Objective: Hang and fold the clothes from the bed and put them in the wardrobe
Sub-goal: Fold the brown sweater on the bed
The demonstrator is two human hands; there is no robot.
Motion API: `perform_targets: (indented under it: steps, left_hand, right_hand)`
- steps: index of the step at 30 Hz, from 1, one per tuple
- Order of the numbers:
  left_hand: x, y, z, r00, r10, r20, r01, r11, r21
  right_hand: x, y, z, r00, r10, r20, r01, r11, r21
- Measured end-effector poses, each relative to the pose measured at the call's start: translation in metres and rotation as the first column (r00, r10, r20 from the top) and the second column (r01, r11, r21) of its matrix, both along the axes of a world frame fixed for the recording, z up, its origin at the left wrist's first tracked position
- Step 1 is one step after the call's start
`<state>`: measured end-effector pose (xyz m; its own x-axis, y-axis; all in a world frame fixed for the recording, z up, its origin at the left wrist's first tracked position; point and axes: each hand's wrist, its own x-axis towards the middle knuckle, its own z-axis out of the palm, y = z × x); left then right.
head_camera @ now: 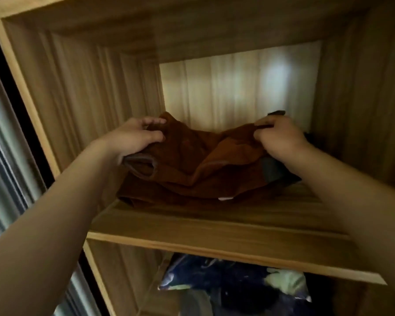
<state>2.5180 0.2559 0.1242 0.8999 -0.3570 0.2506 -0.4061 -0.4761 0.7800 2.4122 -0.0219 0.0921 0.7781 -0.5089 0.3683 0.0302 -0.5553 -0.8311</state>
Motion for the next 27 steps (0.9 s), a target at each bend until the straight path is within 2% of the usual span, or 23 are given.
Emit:
perform_targets:
  steps: [5, 10, 16, 22, 25, 26, 27]
  left_hand:
    - [0.068, -0.004, -0.005, 0.998, -0.056, -0.007, 0.056, 0.982, 0.181]
    - [0.135, -0.017, 0.003, 0.999, -0.014, 0.051, -0.007, 0.921, 0.389]
    - [0.195, -0.058, 0.004, 0.984, -0.087, 0.155, -0.008, 0.848, 0.53]
    - [0.242, -0.109, 0.008, 0.952, -0.21, 0.221, 0.037, 0.799, 0.6]
    - [0.257, -0.129, 0.004, 0.928, -0.265, 0.263, 0.038, 0.768, 0.64]
    - [0.262, -0.133, 0.001, 0.923, -0.272, 0.271, 0.032, 0.757, 0.652]
    - [0.267, -0.136, -0.003, 0.921, -0.273, 0.279, 0.021, 0.748, 0.663]
  right_hand:
    - [0.029, 0.011, -0.003, 1.0, -0.016, -0.009, 0.017, 0.995, 0.1]
    - [0.064, 0.037, -0.01, 1.0, 0.005, 0.0, -0.004, 0.97, 0.242]
    - [0.087, 0.071, -0.04, 0.999, -0.032, 0.025, 0.017, 0.883, 0.47]
    - [0.096, 0.096, -0.057, 1.0, 0.009, -0.019, 0.006, 0.739, 0.673]
    - [0.1, 0.109, -0.057, 0.999, 0.04, 0.028, -0.044, 0.468, 0.883]
    - [0.099, 0.112, -0.054, 0.995, 0.098, 0.019, -0.062, 0.454, 0.889]
    - [0.099, 0.112, -0.051, 0.978, 0.207, -0.032, -0.088, 0.543, 0.835]
